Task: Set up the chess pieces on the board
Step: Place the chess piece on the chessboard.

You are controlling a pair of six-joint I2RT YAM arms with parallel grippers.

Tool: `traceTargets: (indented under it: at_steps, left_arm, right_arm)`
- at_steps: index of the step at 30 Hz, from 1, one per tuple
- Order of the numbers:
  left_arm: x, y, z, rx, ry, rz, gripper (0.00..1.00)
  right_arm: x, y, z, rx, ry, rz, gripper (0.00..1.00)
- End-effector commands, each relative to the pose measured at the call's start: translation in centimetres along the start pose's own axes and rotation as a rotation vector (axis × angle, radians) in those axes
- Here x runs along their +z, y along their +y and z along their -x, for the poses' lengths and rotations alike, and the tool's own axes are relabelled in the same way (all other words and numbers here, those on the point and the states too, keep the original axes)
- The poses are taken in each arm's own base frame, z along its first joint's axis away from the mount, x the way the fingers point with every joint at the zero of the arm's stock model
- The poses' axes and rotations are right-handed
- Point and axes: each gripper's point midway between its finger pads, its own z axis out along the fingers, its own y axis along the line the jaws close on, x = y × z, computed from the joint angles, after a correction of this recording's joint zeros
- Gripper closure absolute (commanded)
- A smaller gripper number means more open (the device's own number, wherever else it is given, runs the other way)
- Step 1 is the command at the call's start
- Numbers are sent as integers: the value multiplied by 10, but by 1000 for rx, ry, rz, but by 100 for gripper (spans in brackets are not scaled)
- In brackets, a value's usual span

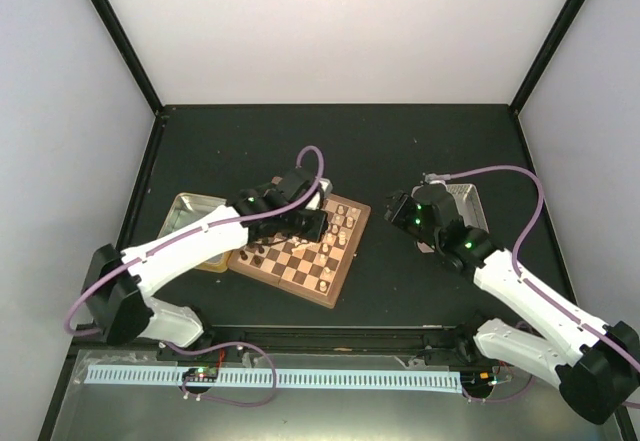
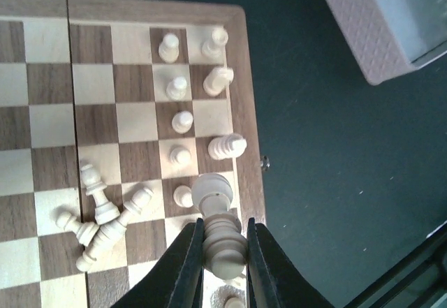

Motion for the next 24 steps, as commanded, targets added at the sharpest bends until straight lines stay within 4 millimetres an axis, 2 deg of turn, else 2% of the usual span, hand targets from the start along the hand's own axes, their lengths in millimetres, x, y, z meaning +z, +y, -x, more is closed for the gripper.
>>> traceTargets:
  at_steps: [1,8,13,24]
  left_arm:
    - [3,-2,-10,57,78,103,99]
    - [27,-7,-29,78,177,144,99]
    - [43,-18,-33,113,213,146,99]
    - [70,-22,-46,149,286,182,98]
  right_arm:
    - [-1,-26,6,-50,-49,-104,42]
    - [2,-33,2,-60,-45,-127,42]
    - [4,-36,1,-62,-40,-136,41]
    - [7,-40,-3,-62,-28,-146,41]
